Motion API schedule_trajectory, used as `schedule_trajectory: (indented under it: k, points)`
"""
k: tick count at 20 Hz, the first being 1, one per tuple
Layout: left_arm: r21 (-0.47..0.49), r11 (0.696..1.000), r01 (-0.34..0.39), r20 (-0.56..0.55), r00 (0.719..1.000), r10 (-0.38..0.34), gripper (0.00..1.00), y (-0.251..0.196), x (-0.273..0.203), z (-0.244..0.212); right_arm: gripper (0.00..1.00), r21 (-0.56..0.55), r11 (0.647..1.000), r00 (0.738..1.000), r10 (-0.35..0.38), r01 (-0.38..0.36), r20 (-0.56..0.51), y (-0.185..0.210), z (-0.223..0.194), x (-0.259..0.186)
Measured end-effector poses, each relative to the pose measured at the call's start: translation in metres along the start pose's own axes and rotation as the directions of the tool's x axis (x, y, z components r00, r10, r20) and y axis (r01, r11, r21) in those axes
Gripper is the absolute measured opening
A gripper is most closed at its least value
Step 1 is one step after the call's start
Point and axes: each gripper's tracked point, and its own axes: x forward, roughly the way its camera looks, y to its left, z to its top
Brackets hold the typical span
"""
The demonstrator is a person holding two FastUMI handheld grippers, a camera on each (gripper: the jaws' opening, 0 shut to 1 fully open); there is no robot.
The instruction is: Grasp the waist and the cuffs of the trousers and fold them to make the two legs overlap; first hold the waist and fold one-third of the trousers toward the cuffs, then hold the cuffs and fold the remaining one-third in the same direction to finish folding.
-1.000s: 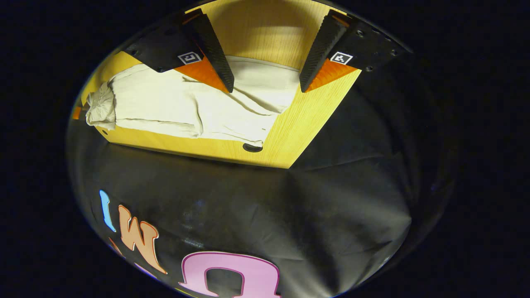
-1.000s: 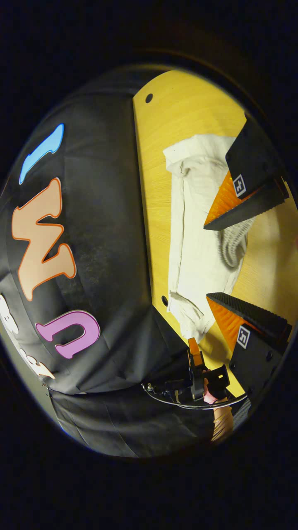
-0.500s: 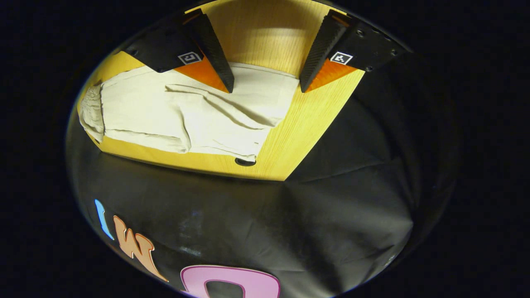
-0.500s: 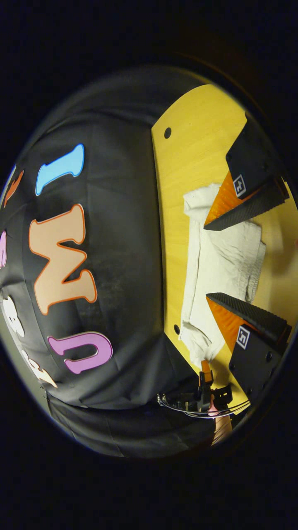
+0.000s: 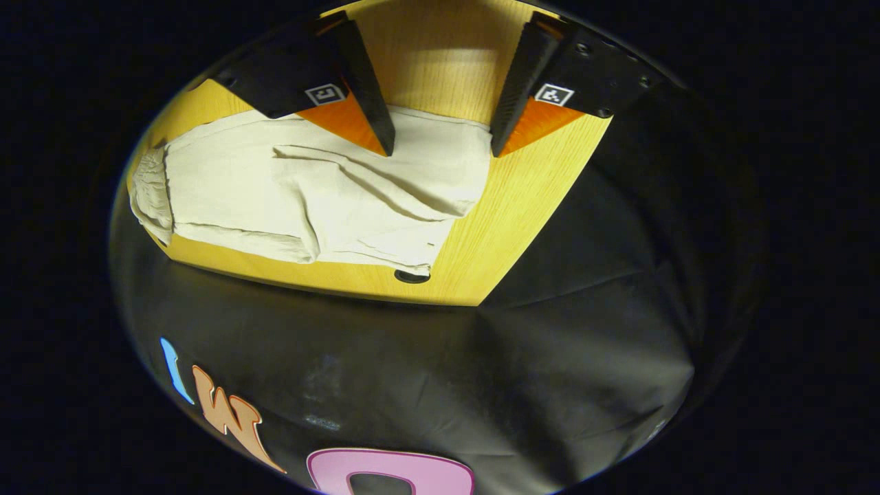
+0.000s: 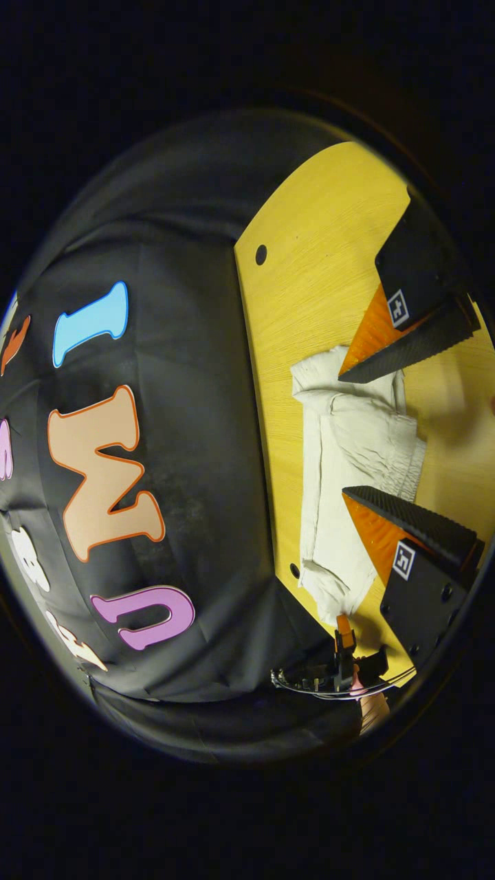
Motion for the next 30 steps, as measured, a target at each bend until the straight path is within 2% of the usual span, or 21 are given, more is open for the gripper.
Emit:
schedule_trajectory:
  k: [4, 5, 7, 11, 15, 17, 18, 19, 20, 23, 24, 25, 30]
  points:
    - [0.005, 0.998, 0.059, 0.006, 0.998, -0.059, 0.35, 0.009, -0.007, 0.006, 0.96, -0.004, 1.0, 1.0, -0.018, 0.018, -0.001, -0.013, 0.003, -0.007]
    - [-0.002, 0.998, 0.065, 0.011, 0.998, -0.065, 0.16, 0.01, -0.009, 0.008, 0.96, -0.004, 1.0, 1.0, -0.022, 0.022, -0.001, -0.015, 0.003, -0.008]
    - [-0.017, 0.998, 0.058, 0.014, 0.998, -0.058, 0.04, 0.012, -0.009, 0.012, 0.96, -0.009, 1.0, 1.0, -0.027, 0.027, -0.003, -0.018, 0.004, -0.011]
    - [-0.052, 0.994, 0.094, 0.028, 0.995, -0.093, 0.0, 0.004, -0.012, 0.019, 0.96, -0.015, 0.999, 0.999, -0.041, 0.041, 0.002, -0.024, 0.006, -0.014]
    - [-0.058, 0.99, 0.13, 0.116, 0.986, -0.123, 0.0, 0.003, -0.037, 0.057, 0.96, -0.014, 0.999, 0.999, -0.046, 0.047, 0.014, -0.033, 0.013, -0.02]
    - [-0.053, 0.987, 0.153, 0.149, 0.978, -0.144, 0.0, -0.014, -0.055, 0.074, 0.96, -0.014, 0.999, 0.999, -0.046, 0.046, 0.023, -0.038, 0.017, -0.024]
    - [-0.054, 0.984, 0.169, 0.165, 0.974, -0.158, 0.0, -0.031, -0.054, 0.082, 0.96, -0.012, 0.999, 0.999, -0.044, 0.044, 0.028, -0.041, 0.02, -0.026]
    - [-0.059, 0.981, 0.187, 0.182, 0.968, -0.173, 0.0, -0.046, -0.057, 0.091, 0.91, -0.008, 0.999, 0.999, -0.041, 0.041, 0.032, -0.043, 0.022, -0.028]
    - [-0.063, 0.977, 0.203, 0.197, 0.962, -0.187, 0.0, -0.061, -0.059, 0.098, 0.96, -0.003, 0.999, 0.999, -0.037, 0.037, 0.034, -0.046, 0.024, -0.031]
    - [-0.074, 0.962, 0.262, 0.226, 0.944, -0.24, 0.0, -0.107, -0.074, 0.116, 0.96, 0.006, 1.0, 0.999, -0.027, 0.027, 0.041, -0.058, 0.029, -0.04]
    - [-0.075, 0.957, 0.281, 0.229, 0.939, -0.258, 0.0, -0.123, -0.078, 0.119, 0.91, 0.006, 1.0, 0.999, -0.026, 0.026, 0.044, -0.063, 0.032, -0.044]
    - [-0.074, 0.951, 0.3, 0.234, 0.932, -0.276, 0.0, -0.139, -0.085, 0.124, 0.96, 0.008, 1.0, 0.999, -0.023, 0.022, 0.047, -0.068, 0.033, -0.047]
    - [-0.052, 0.926, 0.374, 0.28, 0.895, -0.346, 0.0, -0.218, -0.117, 0.151, 0.96, 0.033, 0.999, 0.998, -0.01, 0.007, 0.069, -0.097, 0.048, -0.062]
